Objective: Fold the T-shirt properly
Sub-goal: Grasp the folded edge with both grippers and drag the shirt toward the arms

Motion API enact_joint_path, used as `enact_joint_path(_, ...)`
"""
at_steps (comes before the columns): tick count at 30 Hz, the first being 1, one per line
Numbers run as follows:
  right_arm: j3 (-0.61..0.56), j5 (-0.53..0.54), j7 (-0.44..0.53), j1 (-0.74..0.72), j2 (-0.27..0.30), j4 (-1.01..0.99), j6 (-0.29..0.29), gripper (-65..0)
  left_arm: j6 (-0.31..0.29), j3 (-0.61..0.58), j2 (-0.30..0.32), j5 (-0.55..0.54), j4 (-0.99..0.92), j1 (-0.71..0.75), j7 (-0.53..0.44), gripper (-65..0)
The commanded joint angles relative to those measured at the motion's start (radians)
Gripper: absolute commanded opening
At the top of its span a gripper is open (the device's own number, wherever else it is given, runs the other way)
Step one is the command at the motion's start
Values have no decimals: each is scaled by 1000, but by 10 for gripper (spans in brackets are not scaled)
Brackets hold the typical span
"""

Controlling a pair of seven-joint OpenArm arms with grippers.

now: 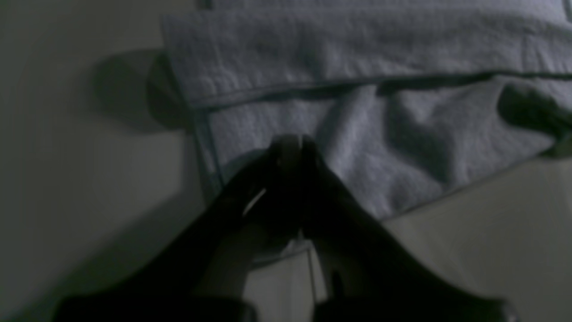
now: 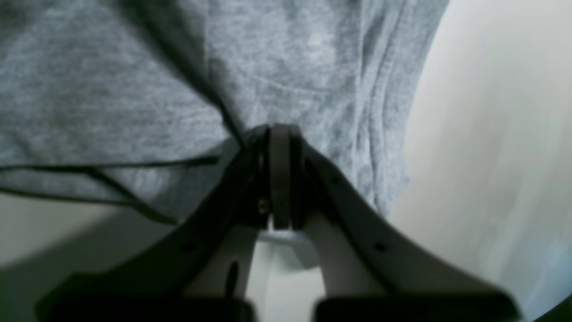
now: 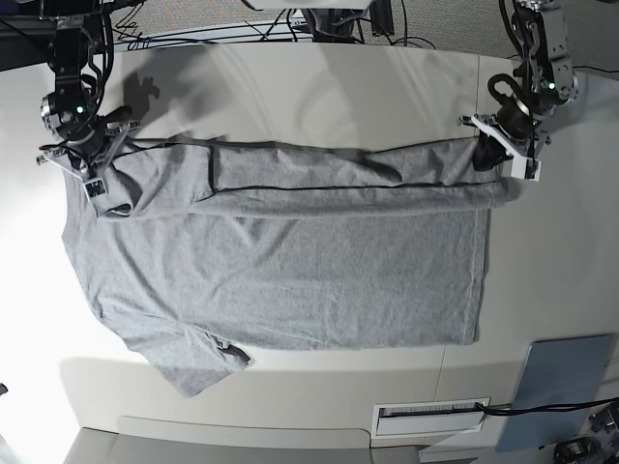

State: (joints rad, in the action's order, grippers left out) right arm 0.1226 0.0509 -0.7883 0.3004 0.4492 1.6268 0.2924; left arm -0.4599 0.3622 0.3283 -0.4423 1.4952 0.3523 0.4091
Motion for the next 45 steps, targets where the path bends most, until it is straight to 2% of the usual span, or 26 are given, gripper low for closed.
enact_joint_path(1, 5, -5, -43, 27, 14, 3, 11, -650, -14, 1, 16, 31, 2, 35, 64, -650)
enact_joint_path(5, 31, -68, -37, 107, 14, 31, 10, -650, -61, 1, 58, 31, 37, 111, 65, -650)
enact_joint_path(9, 118, -69, -35, 196, 14, 106, 11, -650, -55, 1, 111, 30, 75, 189, 72, -650)
enact_joint_path(13, 202, -65, -35, 280, 14, 164, 55, -650, -54, 1, 151, 8, 101, 256, 74, -650)
enact_joint_path(18, 232, -66, -42, 344, 14, 185, 55, -650, -57, 1, 185, -33, 146, 323, 110, -650)
enact_joint_path(28, 232, -64, -45, 373, 13, 254, 53, -650, -57, 1, 190, -34, 192, 362, 107, -650)
enact_joint_path(32, 232, 19, -31, 345, 13, 318, 51, -650, -57, 1, 190, -34, 192, 362, 107, -650)
enact_joint_path(34, 232, 68, -39, 322, 13, 302, 51, -650, -57, 1, 190, -34, 192, 362, 106, -650)
enact_joint_path(40, 232, 68, -2, 312, 13, 176, 51, -650, -65, 1, 190, -34, 192, 362, 106, -650)
enact_joint_path(45, 232, 49, -25, 330, 13, 133, 72, -650, -64, 1, 190, -34, 192, 372, 107, -650)
